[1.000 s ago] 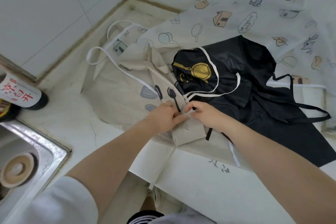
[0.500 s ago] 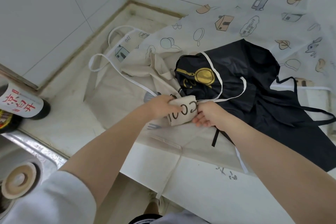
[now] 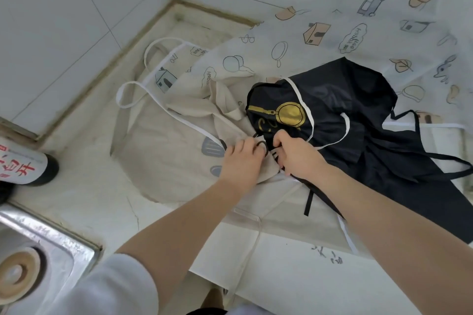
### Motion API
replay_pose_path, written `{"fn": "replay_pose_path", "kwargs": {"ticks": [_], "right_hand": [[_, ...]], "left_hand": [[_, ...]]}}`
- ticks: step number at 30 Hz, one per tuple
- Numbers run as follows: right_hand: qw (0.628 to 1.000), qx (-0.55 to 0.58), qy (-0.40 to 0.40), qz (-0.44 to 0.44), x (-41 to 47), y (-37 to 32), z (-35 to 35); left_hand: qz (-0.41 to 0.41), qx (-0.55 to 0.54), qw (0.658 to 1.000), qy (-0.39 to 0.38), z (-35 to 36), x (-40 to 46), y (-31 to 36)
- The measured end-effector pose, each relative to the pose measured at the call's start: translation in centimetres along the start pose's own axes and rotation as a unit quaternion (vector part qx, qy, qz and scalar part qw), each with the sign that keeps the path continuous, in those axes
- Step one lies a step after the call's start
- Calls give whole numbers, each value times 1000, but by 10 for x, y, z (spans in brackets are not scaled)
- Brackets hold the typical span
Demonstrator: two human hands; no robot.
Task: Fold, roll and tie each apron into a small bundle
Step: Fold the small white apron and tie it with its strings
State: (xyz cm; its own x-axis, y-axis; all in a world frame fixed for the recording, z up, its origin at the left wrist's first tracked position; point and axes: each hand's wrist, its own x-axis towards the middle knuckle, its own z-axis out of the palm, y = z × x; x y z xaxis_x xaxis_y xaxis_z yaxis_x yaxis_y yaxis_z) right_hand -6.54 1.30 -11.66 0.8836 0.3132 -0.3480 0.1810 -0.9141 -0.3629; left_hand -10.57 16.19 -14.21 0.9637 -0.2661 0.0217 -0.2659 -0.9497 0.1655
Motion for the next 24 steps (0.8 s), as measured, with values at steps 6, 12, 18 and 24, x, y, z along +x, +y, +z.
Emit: {"fn": "replay_pose_path", "kwargs": {"ticks": [6,12,18,24], "right_hand": [[975,-201,-86,-39,2,-6,-3],[976,-207,-61,-5,25,-9,-16],[992,30,18,121,34,-16,4],[996,-26,46,-72,16,-61,-8]], "left_hand": [[-71,-86,994,11,8,0,0],[-44,-78,994,-61,1,14,-15],[-5,-98,993,-69,7,11,-26],[8,-304,949,-86,6,16,-48]]}}
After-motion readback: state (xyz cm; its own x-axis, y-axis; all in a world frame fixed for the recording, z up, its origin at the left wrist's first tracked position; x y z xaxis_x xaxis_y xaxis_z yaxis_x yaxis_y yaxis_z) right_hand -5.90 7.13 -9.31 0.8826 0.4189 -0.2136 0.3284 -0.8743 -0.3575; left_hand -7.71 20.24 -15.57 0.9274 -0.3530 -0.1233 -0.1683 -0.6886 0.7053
